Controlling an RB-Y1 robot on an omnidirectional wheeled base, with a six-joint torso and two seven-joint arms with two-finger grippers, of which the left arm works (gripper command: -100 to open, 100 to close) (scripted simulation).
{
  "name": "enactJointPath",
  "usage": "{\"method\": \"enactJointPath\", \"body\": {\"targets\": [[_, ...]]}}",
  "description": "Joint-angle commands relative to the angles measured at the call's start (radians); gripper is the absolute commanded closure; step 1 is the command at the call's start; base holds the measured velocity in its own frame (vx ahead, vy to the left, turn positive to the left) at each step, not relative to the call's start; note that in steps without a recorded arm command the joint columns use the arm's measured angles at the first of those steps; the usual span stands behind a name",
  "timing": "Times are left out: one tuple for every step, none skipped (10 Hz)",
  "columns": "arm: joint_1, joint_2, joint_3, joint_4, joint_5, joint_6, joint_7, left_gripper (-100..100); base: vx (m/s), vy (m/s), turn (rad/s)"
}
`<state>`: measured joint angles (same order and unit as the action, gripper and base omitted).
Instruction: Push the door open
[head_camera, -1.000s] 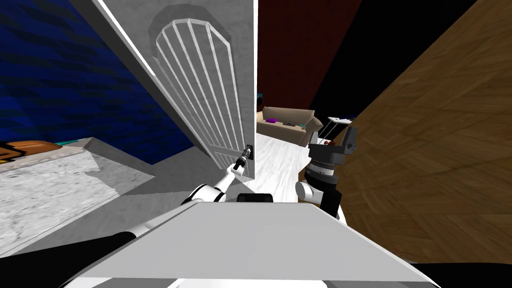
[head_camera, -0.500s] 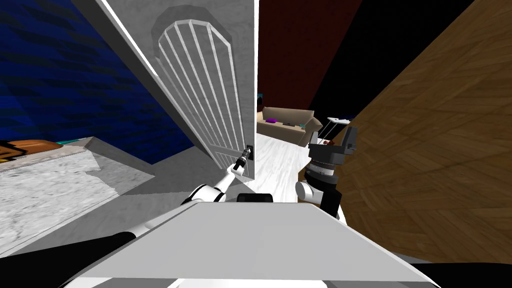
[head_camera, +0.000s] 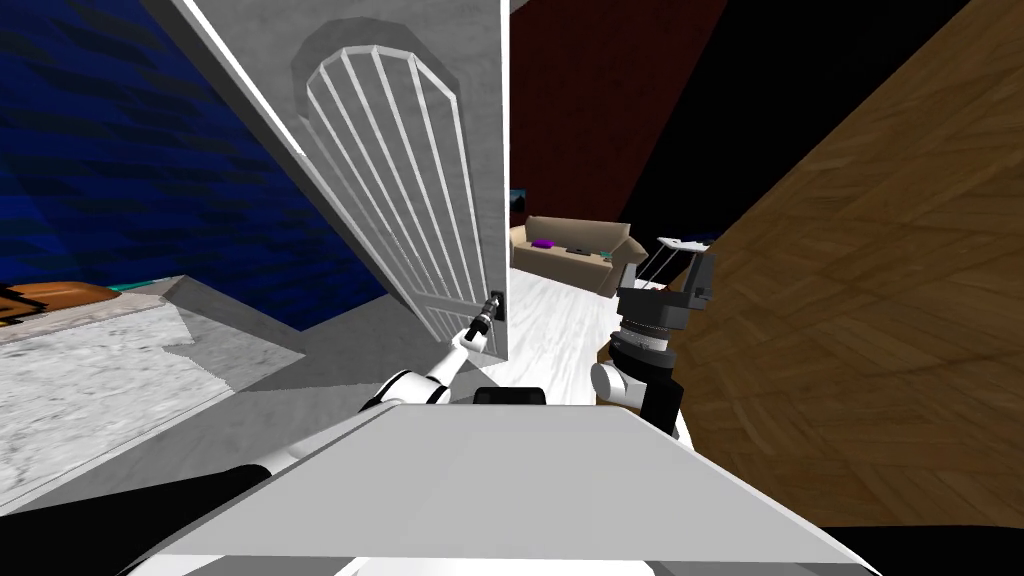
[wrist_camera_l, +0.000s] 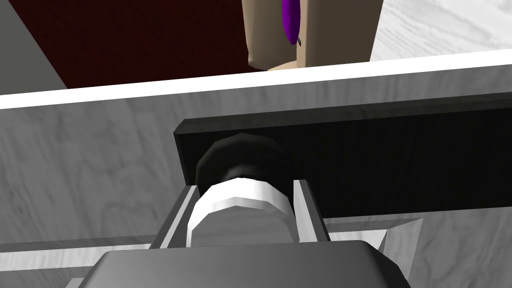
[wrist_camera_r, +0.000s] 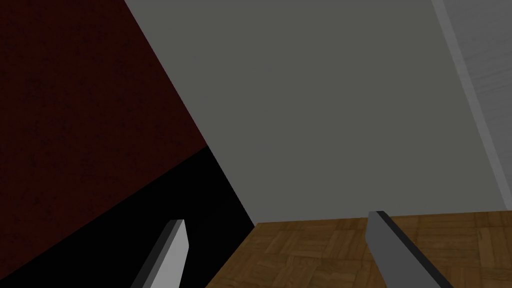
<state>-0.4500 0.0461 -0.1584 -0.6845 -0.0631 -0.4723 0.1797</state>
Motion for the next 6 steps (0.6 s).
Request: {"method": "enactJointPath", "body": {"targets": [[-0.009,0.009,0.019,0.0,0.005,-0.002,-0.008,100,0.143,-0.114,0.044],[-0.009,0.013,0.031,0.001,0.009,-0.001,-0.012,100,0.173,-0.129,0.057],[-0.009,0.016,0.037,0.001,0.011,-0.001,-0.014,100,0.154,-0.15,0.053],[-0.008,0.021,0.05,0.002,0.015,0.0,-0.02,100,0.17,-0.144,0.064],[-0.008,0.026,0.064,0.003,0.02,0.0,-0.025,100,0.17,-0.166,0.072],[-0.007,0.031,0.079,0.004,0.024,0.001,-0.03,100,0.205,-0.158,0.107]]}}
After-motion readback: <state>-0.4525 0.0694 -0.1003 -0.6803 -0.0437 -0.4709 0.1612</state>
